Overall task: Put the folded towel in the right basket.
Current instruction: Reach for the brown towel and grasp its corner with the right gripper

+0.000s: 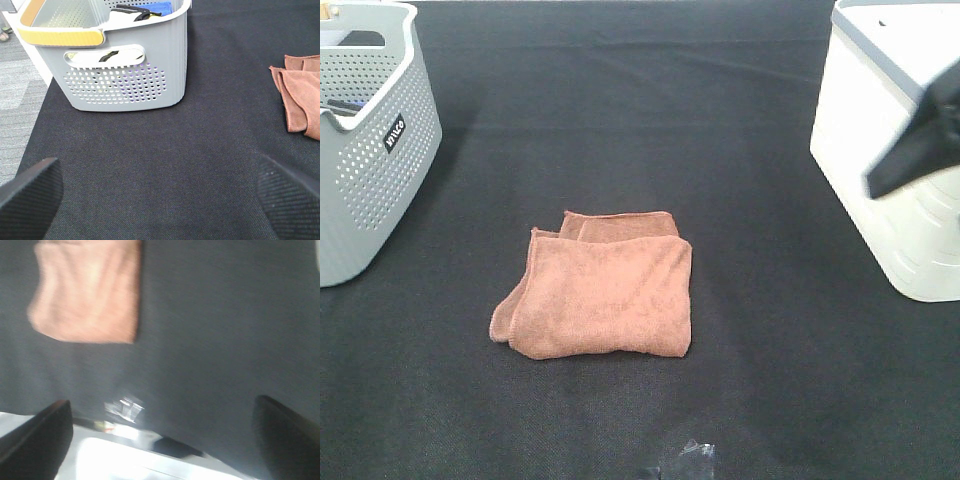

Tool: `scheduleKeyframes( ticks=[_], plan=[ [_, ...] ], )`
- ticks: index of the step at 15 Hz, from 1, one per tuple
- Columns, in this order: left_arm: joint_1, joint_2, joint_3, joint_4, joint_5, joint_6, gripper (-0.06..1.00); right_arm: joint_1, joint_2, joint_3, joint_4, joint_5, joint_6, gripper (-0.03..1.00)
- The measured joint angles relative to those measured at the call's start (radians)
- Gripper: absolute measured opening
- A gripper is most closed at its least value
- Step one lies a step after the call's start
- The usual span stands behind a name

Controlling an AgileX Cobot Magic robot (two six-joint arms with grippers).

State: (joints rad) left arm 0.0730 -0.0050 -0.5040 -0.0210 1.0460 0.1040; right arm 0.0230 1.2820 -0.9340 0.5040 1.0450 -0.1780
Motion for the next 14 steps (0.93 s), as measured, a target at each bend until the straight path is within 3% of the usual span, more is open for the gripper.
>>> scheduleKeyframes(
  ticks=[1,3,7,14],
  plan=[
    [0.0,0.0,0.0,0.0,0.0,0.0,0.97,0.015,0.095,-0.009,0.093,-0.052,-0.067,0.93],
    [0.0,0.0,0.0,0.0,0.0,0.0,0.97,0.076,0.255,-0.044,0.152,-0.144,-0.128,0.93],
    [0.0,0.0,0.0,0.0,0.0,0.0,0.97,0.162,0.607,-0.214,0.164,-0.204,-0.147,0.92],
    [0.0,0.0,0.0,0.0,0.0,0.0,0.97,0.166,0.775,-0.256,0.173,-0.259,-0.158,0.92]
  ],
)
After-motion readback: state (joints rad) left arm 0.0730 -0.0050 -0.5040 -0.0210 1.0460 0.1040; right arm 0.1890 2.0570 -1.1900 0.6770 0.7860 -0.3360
